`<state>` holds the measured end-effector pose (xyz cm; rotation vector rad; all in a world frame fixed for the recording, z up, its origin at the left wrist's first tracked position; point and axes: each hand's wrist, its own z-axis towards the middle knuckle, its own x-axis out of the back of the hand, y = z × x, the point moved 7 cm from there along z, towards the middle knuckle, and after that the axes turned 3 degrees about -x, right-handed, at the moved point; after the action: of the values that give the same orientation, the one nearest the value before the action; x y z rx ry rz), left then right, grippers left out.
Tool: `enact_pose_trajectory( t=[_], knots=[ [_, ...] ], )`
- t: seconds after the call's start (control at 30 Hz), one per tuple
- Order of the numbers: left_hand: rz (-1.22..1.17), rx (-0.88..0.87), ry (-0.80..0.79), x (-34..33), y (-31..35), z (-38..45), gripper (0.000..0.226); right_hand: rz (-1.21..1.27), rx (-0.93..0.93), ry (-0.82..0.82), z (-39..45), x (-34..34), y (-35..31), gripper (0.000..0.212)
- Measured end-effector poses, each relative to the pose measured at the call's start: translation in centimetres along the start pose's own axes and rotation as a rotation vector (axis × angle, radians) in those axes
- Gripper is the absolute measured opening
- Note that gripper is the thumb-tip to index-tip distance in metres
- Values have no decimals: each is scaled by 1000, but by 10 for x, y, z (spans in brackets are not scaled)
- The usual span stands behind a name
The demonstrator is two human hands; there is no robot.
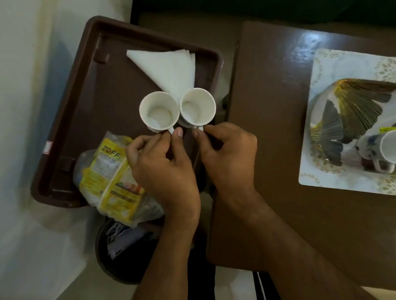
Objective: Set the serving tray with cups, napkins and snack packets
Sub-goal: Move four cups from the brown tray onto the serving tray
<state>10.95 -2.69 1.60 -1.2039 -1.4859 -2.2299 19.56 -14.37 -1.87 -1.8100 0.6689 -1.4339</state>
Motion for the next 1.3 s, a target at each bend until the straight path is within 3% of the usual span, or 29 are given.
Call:
enact_pose_trajectory(
  t=[0.33,0.83,1.3],
  knots=[
    [-54,-72,-16,-20,77,-42,19,40,0,83,2,84,31,15],
    [-121,-170,-199,-127,196,-140,14,-40,-86,278,23,246,147,25],
    [-154,-236,-366,-226,240,-171,16,-77,-215,389,61,322,232,16]
  ],
)
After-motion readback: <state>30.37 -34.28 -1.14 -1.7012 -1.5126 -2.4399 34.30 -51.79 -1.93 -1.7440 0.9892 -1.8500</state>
